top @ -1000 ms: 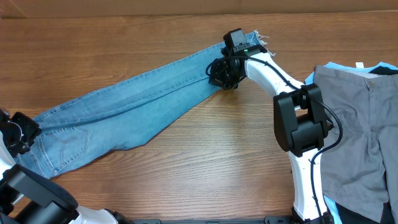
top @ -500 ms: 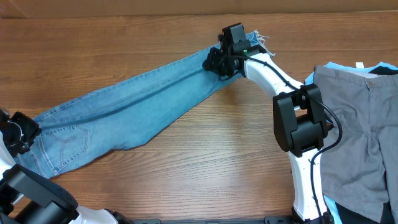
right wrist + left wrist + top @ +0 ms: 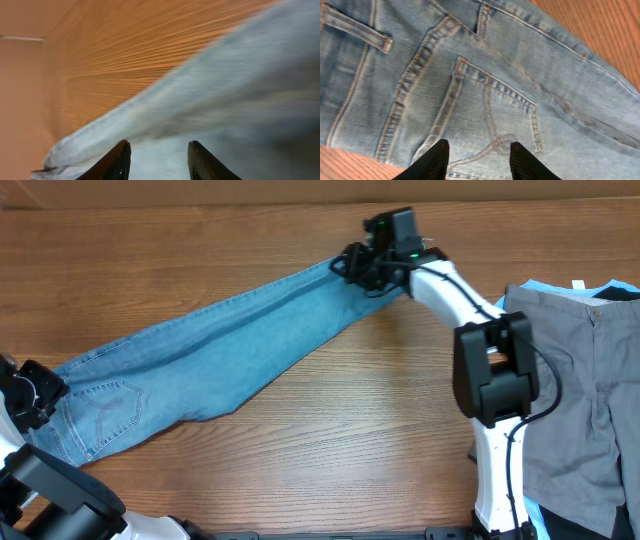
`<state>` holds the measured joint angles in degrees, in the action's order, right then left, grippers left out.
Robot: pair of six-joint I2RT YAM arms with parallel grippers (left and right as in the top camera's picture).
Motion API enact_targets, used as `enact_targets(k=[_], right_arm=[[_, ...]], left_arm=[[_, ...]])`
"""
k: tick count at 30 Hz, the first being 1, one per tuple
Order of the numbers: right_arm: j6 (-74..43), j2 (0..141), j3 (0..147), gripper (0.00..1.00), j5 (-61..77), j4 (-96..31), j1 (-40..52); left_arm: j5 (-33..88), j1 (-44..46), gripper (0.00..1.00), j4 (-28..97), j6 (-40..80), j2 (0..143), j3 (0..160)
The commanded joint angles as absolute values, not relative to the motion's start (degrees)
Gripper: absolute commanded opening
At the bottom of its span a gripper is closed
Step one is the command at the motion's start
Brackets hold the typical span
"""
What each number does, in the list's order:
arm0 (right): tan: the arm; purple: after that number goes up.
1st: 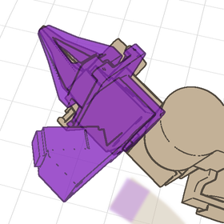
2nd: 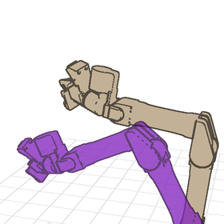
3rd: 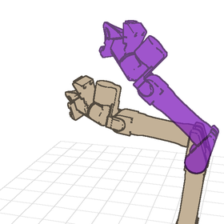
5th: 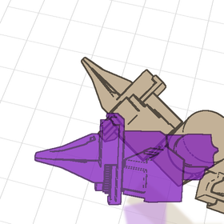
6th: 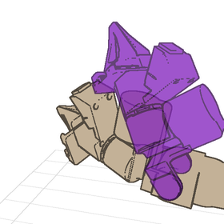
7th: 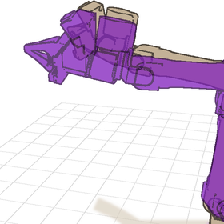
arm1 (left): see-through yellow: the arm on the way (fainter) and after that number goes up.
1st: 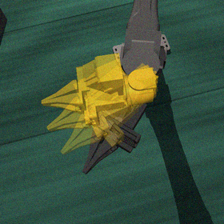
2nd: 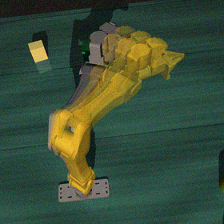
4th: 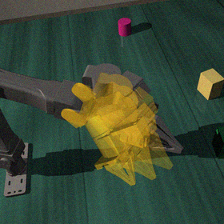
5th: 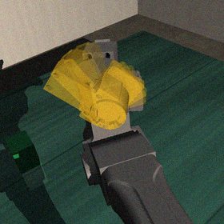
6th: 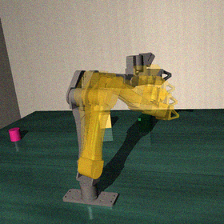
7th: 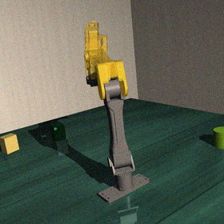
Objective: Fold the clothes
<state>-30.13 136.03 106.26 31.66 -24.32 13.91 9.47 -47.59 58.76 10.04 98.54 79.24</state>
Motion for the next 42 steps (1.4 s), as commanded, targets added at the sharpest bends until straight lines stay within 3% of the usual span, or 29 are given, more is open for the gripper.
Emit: enact_targets(k=[1, 4, 10, 12, 14, 15, 19, 26, 29, 35, 42], right_arm=[[-24.29, 131.72, 107.66, 0.41, 33.71, -27.14, 9.76], [-23.99, 130.58, 107.70, 0.35, 31.99, -30.70, 7.68], [-24.14, 131.04, 107.59, 0.33, 31.57, -36.60, 5.15], [-24.18, 131.28, 107.15, 0.25, 31.59, -37.76, 5.37], [-25.04, 131.98, 106.91, 0.09, 30.50, -38.68, 6.70], [-26.57, 132.53, 106.78, 0.08, 29.30, -38.74, 7.42], [-32.42, 134.98, 106.72, 0.06, 27.14, -34.17, 12.08], [-36.05, 138.37, 106.72, 0.08, 21.74, -14.48, 20.25], [-35.35, 138.02, 107.00, 0.04, 17.43, -15.35, 21.30], [-20.12, 130.87, 110.04, 0.06, 18.24, -26.83, 17.61], [-19.64, 121.36, 110.06, 0.11, 18.26, -36.75, 12.80]], left_arm=[[13.43, -47.20, 0.41, 58.94, 8.38, 98.89, 80.31], [15.92, -47.05, 0.33, 59.66, 6.13, 98.89, 80.31], [16.73, -44.38, 0.31, 59.37, 2.00, 98.89, 80.31], [16.49, -42.96, 0.23, 59.53, 1.21, 98.89, 80.31], [15.86, -41.36, 0.15, 59.53, 1.21, 98.89, 80.31], [15.62, -40.64, 0.12, 59.53, 1.19, 98.89, 80.29], [14.41, -37.23, 0.07, 59.27, 0.16, 98.89, 79.70], [14.39, -31.53, 0.07, 58.30, -2.92, 98.96, 77.21], [14.44, -29.52, 0.09, 58.35, -3.81, 98.96, 76.25], [14.70, -23.38, 0.04, 52.47, -5.85, 99.00, 70.81], [16.12, -14.09, 0.04, 41.04, -12.95, 99.00, 65.32]])
